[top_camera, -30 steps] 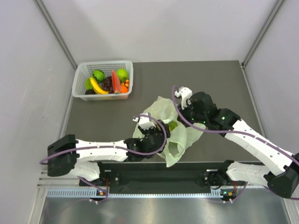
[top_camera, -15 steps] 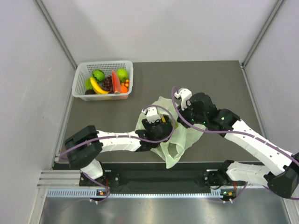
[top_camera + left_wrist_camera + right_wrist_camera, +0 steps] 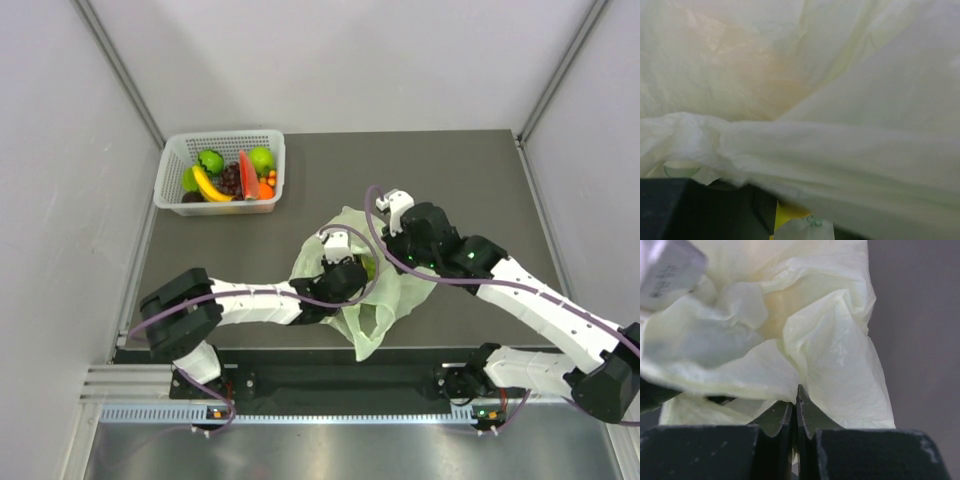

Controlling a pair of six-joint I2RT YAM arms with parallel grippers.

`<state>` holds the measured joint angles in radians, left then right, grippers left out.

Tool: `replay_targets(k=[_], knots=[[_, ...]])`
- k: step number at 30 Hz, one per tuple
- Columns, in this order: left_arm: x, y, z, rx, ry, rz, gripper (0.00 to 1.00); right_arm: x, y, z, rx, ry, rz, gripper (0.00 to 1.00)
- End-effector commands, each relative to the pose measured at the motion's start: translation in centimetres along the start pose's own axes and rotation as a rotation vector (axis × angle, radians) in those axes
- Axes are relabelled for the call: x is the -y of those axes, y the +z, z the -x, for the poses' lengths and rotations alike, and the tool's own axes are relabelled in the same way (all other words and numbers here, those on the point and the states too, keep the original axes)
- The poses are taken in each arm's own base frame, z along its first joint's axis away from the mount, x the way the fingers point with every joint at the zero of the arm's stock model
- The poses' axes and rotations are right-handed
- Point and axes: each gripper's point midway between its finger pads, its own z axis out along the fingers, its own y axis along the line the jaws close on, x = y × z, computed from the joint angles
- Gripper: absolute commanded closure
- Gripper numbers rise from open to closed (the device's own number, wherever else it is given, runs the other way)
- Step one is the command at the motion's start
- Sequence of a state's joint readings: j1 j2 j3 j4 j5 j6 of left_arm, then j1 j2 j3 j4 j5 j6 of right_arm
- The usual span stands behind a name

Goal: Untie the knot of the plastic bag and take out the fruit

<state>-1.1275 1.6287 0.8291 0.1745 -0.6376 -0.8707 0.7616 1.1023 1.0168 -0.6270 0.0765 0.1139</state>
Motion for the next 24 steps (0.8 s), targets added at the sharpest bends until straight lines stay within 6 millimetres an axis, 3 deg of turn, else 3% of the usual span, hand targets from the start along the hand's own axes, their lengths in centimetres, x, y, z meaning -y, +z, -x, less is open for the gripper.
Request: replay_targets(k=[1,7,8,10,11,18,21,24], knots=[[2.9,-2.9,3.1,0.019,0.002,-0.111,1.00,2.0,0.6,0.5,0.031,0.044,-0.124,1.00],[5.5,-7.7,6.1,-0.021,0.006,-0.212,1.00,4.9,0.8,-0.1,0.026,0.077,-0.304,1.00],[5.3,-8.6,4.9,-0.100,0.037,-0.217,1.00,5.3,0.7,0.0,0.031,0.084,-0.327,1.00],[6.6,-10.5,5.8,-0.132,0.029,-0.265,1.00,6.4,0.4,0.4,0.047,0.097,-0.390,1.00],[6.3,-11.4,5.0,-0.187,0.049,-0.267,1.00,6.6,0.4,0.6,0.051,0.101,-0.406,1.00],[6.6,-17.8,5.0,-0.364,0.063,-0.407,1.00,7.8,1.4,1.7,0.048,0.097,-0.456,1.00],[6.9,-20.7,5.7,-0.394,0.051,-0.503,1.00,8.2,2.0,1.8,0.049,0.102,-0.467,1.00],[7.2,-23.5,7.7,-0.369,0.029,-0.591,1.00,8.3,2.3,1.9,0.051,0.106,-0.470,1.00]])
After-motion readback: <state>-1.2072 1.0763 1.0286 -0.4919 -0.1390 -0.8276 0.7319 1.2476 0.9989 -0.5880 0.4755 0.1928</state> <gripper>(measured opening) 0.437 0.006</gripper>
